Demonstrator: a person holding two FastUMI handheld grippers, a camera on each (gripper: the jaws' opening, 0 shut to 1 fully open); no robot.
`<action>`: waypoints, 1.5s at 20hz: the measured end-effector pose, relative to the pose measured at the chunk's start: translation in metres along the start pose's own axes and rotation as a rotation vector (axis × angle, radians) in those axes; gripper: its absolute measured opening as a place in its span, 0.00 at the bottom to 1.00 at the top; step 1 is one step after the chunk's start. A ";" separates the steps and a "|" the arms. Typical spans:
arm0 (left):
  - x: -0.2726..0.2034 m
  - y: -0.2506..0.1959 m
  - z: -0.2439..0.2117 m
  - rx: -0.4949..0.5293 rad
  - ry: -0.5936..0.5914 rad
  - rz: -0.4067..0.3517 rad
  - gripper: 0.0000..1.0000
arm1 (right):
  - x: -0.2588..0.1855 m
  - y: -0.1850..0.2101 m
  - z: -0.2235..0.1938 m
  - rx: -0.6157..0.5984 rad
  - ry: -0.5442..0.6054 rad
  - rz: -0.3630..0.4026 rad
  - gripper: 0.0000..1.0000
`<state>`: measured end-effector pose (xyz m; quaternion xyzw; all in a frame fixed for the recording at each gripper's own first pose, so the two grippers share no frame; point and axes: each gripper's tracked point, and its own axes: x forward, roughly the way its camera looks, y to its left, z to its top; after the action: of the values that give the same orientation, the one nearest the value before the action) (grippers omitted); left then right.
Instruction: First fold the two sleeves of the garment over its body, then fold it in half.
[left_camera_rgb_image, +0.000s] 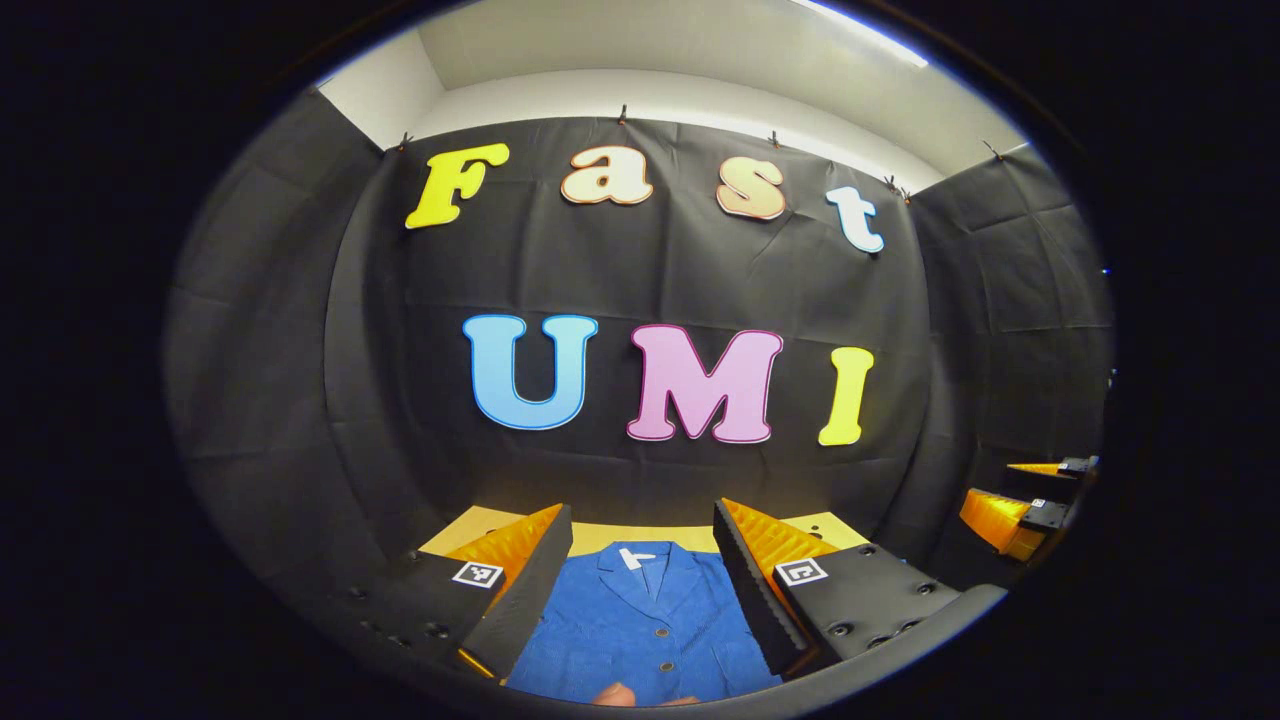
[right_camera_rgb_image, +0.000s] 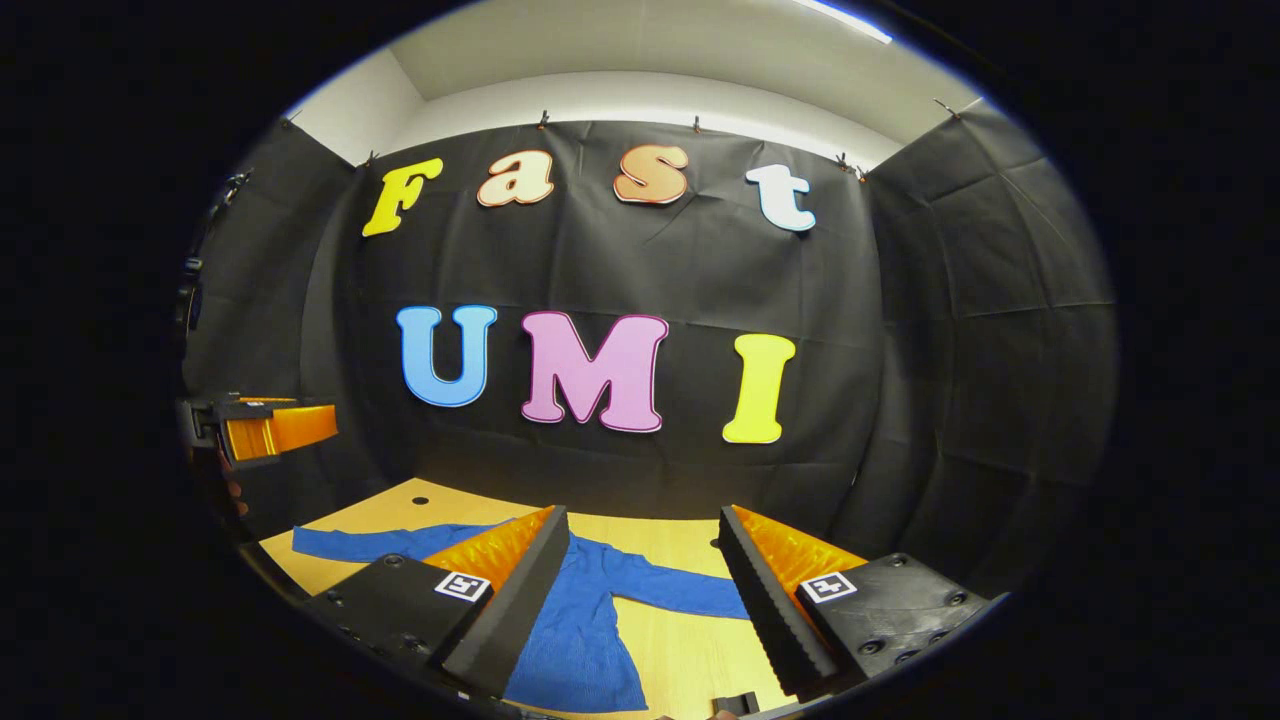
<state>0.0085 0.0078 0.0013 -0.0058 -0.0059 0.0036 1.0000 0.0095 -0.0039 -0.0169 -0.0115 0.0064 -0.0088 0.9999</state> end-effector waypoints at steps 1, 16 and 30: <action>0.003 0.000 -0.001 -0.003 -0.003 -0.002 0.80 | 0.001 0.001 -0.002 -0.008 0.001 0.001 0.96; 0.018 -0.002 0.014 0.004 -0.037 -0.067 0.80 | 0.025 -0.006 0.016 -0.034 -0.035 -0.046 0.96; 0.036 0.001 0.005 -0.034 -0.009 0.000 0.80 | 0.104 -0.195 -0.130 -0.061 0.222 -0.240 0.96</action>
<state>0.0449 0.0093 0.0071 -0.0228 -0.0106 0.0037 0.9997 0.1083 -0.2034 -0.1436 -0.0415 0.1159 -0.1291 0.9840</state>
